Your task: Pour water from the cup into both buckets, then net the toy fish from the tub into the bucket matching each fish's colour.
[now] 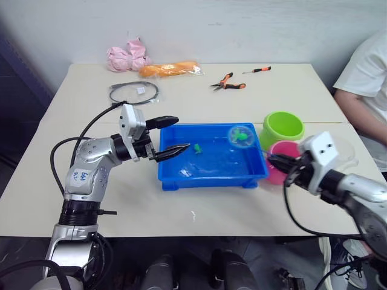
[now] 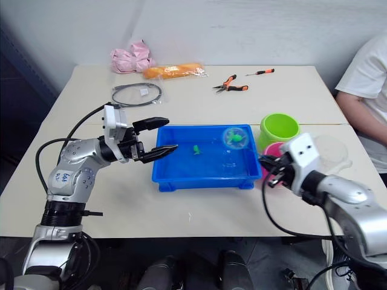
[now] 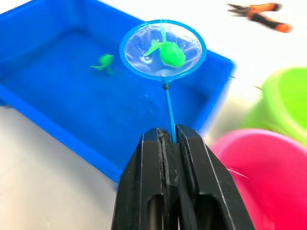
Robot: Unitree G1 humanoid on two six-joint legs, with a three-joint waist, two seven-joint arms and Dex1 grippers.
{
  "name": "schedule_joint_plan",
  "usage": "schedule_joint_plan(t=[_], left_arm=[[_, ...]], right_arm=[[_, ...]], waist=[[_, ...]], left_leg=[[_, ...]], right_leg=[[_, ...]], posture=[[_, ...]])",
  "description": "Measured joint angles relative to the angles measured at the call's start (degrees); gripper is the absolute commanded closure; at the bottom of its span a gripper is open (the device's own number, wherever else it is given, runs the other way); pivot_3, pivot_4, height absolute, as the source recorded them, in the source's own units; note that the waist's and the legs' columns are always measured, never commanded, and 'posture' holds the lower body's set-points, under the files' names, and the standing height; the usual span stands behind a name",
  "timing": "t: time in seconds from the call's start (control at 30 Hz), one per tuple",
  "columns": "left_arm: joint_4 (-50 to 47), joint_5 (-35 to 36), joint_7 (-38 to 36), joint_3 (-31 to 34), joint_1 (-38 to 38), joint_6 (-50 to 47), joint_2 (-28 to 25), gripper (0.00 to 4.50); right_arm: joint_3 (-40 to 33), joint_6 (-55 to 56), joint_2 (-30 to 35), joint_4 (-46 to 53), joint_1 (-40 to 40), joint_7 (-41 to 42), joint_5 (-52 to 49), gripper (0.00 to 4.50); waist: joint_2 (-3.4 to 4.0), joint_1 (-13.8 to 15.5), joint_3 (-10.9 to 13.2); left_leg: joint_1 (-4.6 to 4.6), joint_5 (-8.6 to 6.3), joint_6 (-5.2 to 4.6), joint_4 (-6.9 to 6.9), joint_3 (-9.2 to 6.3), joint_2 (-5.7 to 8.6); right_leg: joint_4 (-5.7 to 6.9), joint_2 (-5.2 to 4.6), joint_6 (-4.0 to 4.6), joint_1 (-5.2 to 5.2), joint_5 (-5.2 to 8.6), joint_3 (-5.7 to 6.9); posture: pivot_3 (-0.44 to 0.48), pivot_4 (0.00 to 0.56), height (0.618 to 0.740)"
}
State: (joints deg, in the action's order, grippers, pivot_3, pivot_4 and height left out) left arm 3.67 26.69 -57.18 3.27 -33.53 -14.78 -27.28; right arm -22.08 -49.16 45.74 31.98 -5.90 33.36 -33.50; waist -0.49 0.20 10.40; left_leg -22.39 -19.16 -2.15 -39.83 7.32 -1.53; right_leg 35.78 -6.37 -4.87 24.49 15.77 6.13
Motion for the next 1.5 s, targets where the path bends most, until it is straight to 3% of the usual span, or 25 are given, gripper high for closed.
schedule_joint_plan(t=[0.13, 0.23, 0.6, 0.97, 1.23, 1.5], left_arm=[[1.8, -0.1, -0.2, -0.1, -0.3, 0.1, 0.5, 0.06], [2.9, -0.1, -0.9, -0.3, -1.0, 0.9, 1.8, 0.06], [4.9, -0.5, -2.3, -1.9, -2.0, 3.6, 4.0, 0.06], [6.3, -1.3, -2.3, -2.2, -2.0, 4.7, 4.7, 0.06], [6.6, -1.5, -2.1, -2.2, -2.0, 5.5, 5.5, 0.06], [7.6, -1.7, -1.8, -2.2, -2.1, 5.5, 5.8, 0.06]], right_arm=[[-5.5, 0.8, 3.8, -2.6, 1.5, 1.6, 0.5, 4.50], [-5.8, 6.3, 4.1, -8.6, 0.3, 2.7, 3.1, 4.50], [4.5, 31.5, 5.6, -29.6, -5.6, -3.0, 25.5, 4.50], [14.0, 57.0, 15.0, -38.9, -4.3, -16.6, 54.1, 4.50], [17.7, 62.8, 16.0, -42.0, -4.3, -23.4, 65.4, 4.50], [16.6, 62.9, 14.1, -41.7, -4.6, -24.6, 64.2, 4.50]], waist=[[-0.01, 0.2, 0.0], [-0.01, 0.4, 0.0], [0.00, 0.2, 0.0], [0.00, -0.3, 0.0], [0.00, -0.3, 0.0], [0.00, -0.3, 0.0]], left_leg=[[0.02, 0.00, -0.02, 0.00, 0.01, 0.01], [0.06, 0.00, -0.03, 0.00, 0.05, 0.04], [0.14, 0.03, -0.01, 0.02, 0.25, 0.03], [0.16, 0.08, 0.07, 0.01, 0.29, -0.02], [0.18, 0.11, 0.13, 0.02, 0.30, -0.05], [0.18, 0.11, 0.13, 0.01, 0.30, -0.06]], right_leg=[[-0.15, 0.00, 0.00, -0.02, 0.00, -0.01], [-0.16, 0.05, 0.00, -0.03, 0.00, 0.00], [-0.12, 0.08, -0.01, 0.01, 0.00, 0.01], [-0.11, 0.03, -0.02, 0.02, 0.00, -0.06], [-0.12, 0.07, -0.02, 0.02, 0.00, -0.14], [-0.12, 0.14, -0.02, 0.01, 0.00, -0.15]], posture=[[0.000, 0.150, 0.740], [0.000, 0.150, 0.740], [0.000, 0.150, 0.740], [0.000, 0.150, 0.740], [0.000, 0.150, 0.740], [0.000, 0.150, 0.740]])
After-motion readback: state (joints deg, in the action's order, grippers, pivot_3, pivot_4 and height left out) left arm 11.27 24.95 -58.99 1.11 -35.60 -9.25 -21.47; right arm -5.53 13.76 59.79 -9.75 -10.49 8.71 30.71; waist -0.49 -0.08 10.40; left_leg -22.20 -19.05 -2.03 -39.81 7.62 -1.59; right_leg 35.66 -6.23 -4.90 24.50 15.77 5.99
